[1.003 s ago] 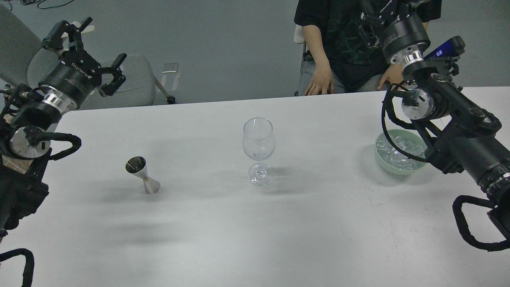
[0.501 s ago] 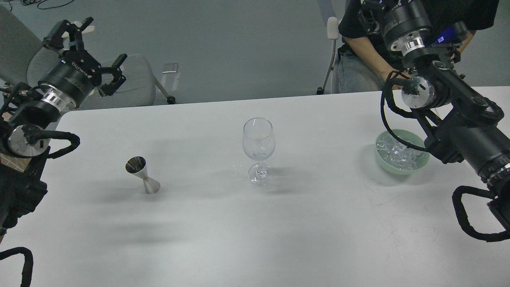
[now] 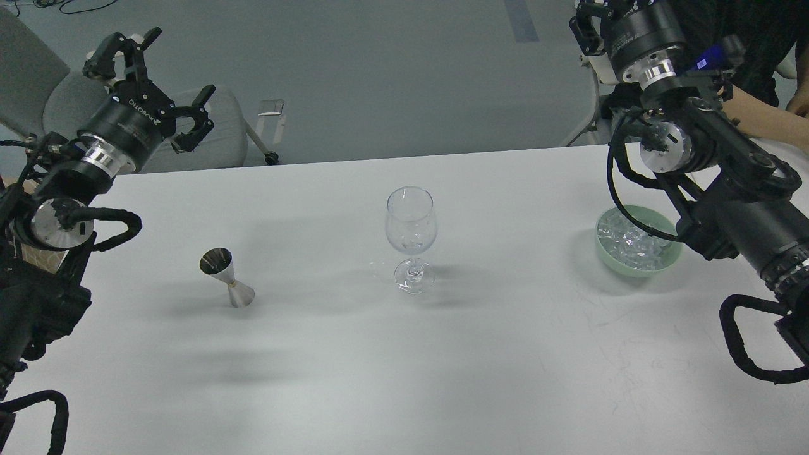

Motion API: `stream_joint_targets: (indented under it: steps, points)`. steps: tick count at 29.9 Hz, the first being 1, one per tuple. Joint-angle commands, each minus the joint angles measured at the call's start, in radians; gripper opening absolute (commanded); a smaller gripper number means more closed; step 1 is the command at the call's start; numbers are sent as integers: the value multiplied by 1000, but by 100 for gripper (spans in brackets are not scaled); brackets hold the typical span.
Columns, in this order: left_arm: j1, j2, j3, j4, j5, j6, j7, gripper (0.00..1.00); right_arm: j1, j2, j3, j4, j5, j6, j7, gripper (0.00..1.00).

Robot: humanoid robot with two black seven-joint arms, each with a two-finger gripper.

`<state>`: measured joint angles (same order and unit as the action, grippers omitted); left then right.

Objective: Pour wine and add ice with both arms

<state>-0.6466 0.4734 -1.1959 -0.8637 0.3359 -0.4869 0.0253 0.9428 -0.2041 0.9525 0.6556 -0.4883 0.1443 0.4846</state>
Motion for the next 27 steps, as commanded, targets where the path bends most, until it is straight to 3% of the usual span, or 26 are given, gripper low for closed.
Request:
stream_joint_targets:
  steps: [1, 17, 19, 21, 27]
  points:
    - [-5, -22, -11, 5, -1, 21, -7, 98, -7, -8, 2, -2, 1, -6, 0, 100]
    - [-7, -36, -16, 9, -47, 85, -16, 98, -13, 14, -1, -5, -4, 9, 0, 100]
    - [-8, -47, -16, 8, -47, 90, -37, 98, -10, 28, -8, -7, -4, 9, 0, 100]
    - [-10, -56, -11, 8, -51, 90, -85, 99, -9, 37, -14, -7, -4, 8, -3, 100]
    - [-7, -45, -11, -6, -52, 91, -82, 98, -13, 57, -15, -4, -3, 8, -9, 100]
